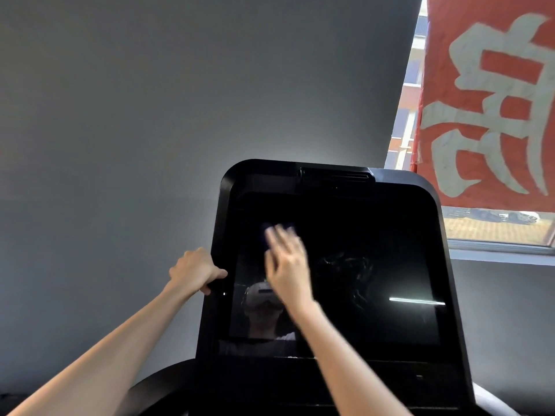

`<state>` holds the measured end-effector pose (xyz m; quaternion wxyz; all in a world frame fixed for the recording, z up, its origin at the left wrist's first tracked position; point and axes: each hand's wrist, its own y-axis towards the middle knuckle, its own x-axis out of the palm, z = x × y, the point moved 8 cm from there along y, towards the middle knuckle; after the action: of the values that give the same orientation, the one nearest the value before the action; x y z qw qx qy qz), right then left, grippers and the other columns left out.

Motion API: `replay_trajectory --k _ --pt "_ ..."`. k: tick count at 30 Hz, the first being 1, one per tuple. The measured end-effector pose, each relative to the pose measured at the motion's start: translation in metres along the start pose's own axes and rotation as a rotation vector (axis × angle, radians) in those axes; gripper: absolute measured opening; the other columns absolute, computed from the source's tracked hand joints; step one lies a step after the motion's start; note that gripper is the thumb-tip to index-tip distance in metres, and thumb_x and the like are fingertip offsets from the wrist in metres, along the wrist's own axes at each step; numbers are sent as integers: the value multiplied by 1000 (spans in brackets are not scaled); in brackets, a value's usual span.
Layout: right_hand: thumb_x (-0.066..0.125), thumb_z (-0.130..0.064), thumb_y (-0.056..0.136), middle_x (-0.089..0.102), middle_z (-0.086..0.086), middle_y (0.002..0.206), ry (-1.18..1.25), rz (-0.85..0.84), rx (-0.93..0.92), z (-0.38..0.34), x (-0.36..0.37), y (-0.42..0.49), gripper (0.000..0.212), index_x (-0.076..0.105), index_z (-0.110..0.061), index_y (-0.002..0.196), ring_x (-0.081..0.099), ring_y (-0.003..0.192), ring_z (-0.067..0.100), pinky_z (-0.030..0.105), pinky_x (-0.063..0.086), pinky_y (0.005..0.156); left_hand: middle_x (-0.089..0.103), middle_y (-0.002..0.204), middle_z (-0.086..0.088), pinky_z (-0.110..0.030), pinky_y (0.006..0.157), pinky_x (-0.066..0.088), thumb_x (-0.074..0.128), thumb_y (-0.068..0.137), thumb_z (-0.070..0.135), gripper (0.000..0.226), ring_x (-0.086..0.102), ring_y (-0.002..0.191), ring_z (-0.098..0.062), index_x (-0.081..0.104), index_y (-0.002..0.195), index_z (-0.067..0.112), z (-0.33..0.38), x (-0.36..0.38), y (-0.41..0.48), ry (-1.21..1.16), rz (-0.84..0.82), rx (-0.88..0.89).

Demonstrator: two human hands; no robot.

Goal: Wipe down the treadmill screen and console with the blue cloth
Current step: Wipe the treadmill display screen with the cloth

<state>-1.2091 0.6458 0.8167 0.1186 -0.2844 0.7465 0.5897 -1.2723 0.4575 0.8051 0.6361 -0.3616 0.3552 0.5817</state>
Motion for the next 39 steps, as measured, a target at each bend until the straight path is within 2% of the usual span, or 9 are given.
replay_trajectory --k 4,7,14,17,22,24,27,31,39 --pt "45 -24 94 40 1 147 -12 -283 -389 -53 31 -55 47 42 -19 141 27 141 20 33 21 116 67 55 1 -27 69 42 56 85 38 20 63 55 -10 65 88 21 5 -4 -8 128 79 11" --pt "47 -25 91 46 2 143 -125 -268 -465 -9 8 -34 48 45 -18 139 38 135 21 31 25 114 64 54 2 -28 68 38 55 90 39 24 58 52 -8 55 79 18 7 -3 -11 173 86 33" --pt "48 -13 94 36 10 149 -76 164 441 152 -101 12 50 37 -13 143 25 141 29 40 25 114 63 55 -2 -27 67 44 61 89 35 27 60 55 -10 52 75 14 10 0 -8 74 65 32" --pt "45 -18 93 42 8 145 -75 133 220 90 -65 -17 48 43 -13 140 30 139 27 42 28 113 61 58 -3 -27 60 42 60 89 27 26 63 62 -15 51 69 13 15 1 -6 114 106 49" --pt "46 -23 96 36 -4 149 -95 -330 -415 1 -8 -89 48 37 -23 144 24 142 16 31 20 117 55 67 -4 -32 64 45 58 91 26 31 59 73 -24 46 67 11 12 4 -12 121 127 137" --pt "43 -27 95 41 -2 146 -163 -365 -571 4 -10 -70 47 40 -22 142 31 139 17 31 25 114 55 70 -4 -31 63 47 60 89 22 23 60 74 -23 50 73 9 8 5 -11 76 76 144" --pt "50 -17 92 47 7 142 -130 -212 -275 25 -15 5 47 46 -12 139 39 135 28 41 33 111 57 75 -5 -29 57 46 60 80 9 9 55 67 -20 57 89 6 1 8 -13 8 51 138" --pt "48 -12 95 32 9 151 -59 -113 100 24 -5 70 53 32 -12 145 20 143 28 39 15 118 65 89 -9 -37 72 56 63 76 5 22 64 79 -25 60 98 7 -10 22 -18 -83 61 190" --pt "52 -16 88 44 0 144 22 -312 -447 -55 33 -77 52 43 -17 140 32 138 20 36 24 115 71 101 -5 -38 89 53 55 76 0 41 65 100 -25 65 111 21 -27 31 -14 -282 65 236"
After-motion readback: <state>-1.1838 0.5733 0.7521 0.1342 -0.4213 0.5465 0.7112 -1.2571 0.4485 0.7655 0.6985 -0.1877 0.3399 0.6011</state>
